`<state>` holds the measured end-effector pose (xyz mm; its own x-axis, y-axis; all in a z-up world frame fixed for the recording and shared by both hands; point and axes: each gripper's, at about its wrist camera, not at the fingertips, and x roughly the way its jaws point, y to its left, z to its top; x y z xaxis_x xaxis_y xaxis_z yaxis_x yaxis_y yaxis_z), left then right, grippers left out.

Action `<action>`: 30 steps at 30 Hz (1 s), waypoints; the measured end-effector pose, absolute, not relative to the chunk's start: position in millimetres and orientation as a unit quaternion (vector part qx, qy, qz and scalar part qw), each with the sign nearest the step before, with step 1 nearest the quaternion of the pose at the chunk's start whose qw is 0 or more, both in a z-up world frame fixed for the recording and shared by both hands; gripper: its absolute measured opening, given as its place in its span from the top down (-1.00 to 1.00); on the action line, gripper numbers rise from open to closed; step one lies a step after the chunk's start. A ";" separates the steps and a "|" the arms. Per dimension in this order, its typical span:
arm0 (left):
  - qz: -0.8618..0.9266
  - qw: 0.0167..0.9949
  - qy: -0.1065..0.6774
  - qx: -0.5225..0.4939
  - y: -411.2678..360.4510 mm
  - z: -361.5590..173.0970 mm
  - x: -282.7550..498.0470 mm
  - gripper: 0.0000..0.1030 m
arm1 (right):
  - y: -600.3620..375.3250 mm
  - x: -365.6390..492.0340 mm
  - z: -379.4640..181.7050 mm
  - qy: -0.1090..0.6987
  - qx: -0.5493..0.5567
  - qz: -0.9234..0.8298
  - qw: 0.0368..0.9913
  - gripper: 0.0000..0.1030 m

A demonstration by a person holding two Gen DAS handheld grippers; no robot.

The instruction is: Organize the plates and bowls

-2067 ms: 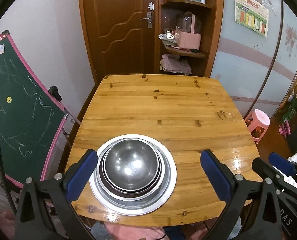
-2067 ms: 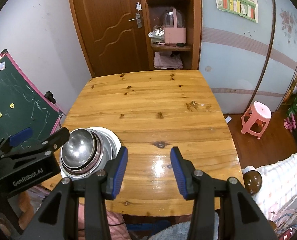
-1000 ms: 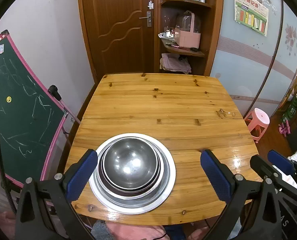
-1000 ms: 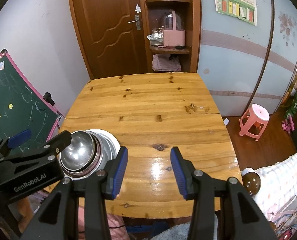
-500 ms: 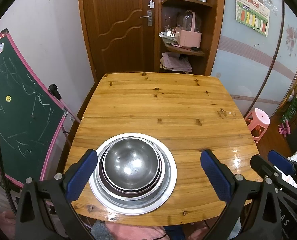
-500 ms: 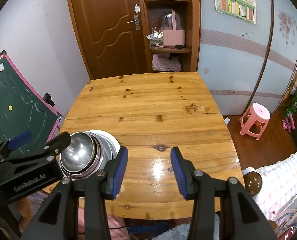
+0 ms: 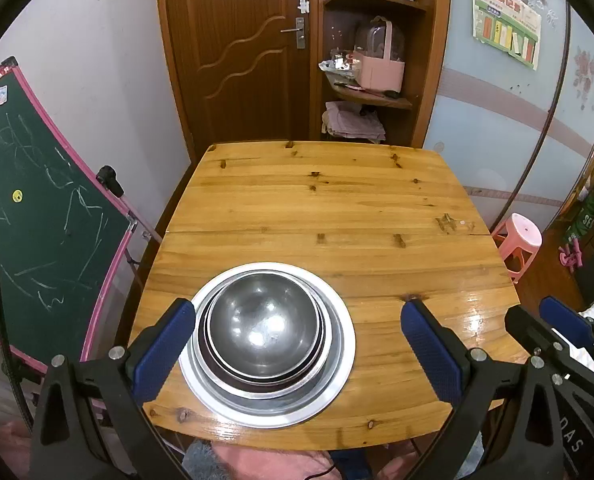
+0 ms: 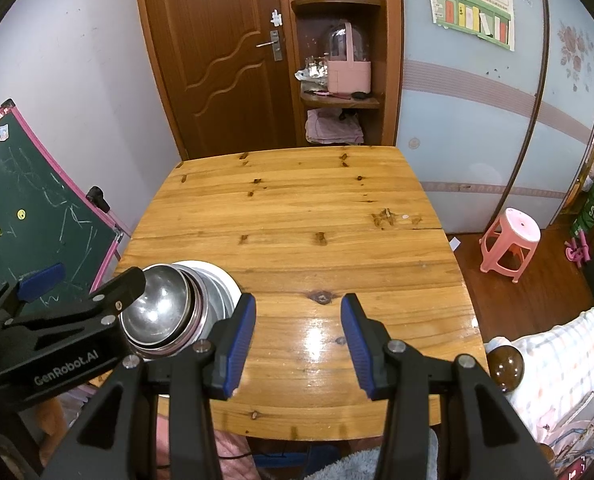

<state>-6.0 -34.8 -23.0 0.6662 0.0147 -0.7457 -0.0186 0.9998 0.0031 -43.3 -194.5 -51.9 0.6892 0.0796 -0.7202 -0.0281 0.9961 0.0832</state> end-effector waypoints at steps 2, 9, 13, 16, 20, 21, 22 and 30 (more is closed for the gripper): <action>0.010 0.913 0.408 -0.002 -34.8 -23.1 -5.8 -0.98 | -195.4 -42.7 -51.5 0.392 0.035 0.030 0.919 0.14; 0.008 0.911 0.412 0.001 -37.0 -24.8 -5.4 -0.98 | -196.2 -42.5 -51.0 0.393 0.036 0.030 0.918 0.14; 0.008 0.911 0.412 0.000 -36.4 -24.8 -5.2 -0.98 | -197.2 -41.6 -50.7 0.393 0.039 0.028 0.918 0.14; 0.007 0.912 0.410 0.001 -36.4 -24.5 -5.7 -0.98 | -197.1 -42.6 -50.7 0.391 0.040 0.026 0.919 0.14; 0.006 0.912 0.410 0.000 -36.4 -24.7 -7.2 -0.98 | -194.9 -43.0 -52.5 0.392 0.037 0.025 0.919 0.14; 0.006 0.912 0.410 0.000 -36.9 -24.3 -7.0 -0.98 | -194.6 -43.2 -52.7 0.392 0.037 0.026 0.919 0.14; 0.006 0.913 0.409 0.001 -37.4 -24.0 -7.8 -0.98 | -194.3 -43.4 -52.8 0.391 0.036 0.025 0.919 0.14; 0.005 0.913 0.408 -0.001 -39.5 -23.9 -10.1 -0.98 | -194.6 -44.4 -53.0 0.390 0.034 0.024 0.920 0.14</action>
<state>-10.1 -39.5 -23.9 0.6663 0.0092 -0.7457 -0.0106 0.9999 0.0029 -44.4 -194.6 -53.0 0.6946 0.0703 -0.7160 -0.0165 0.9965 0.0818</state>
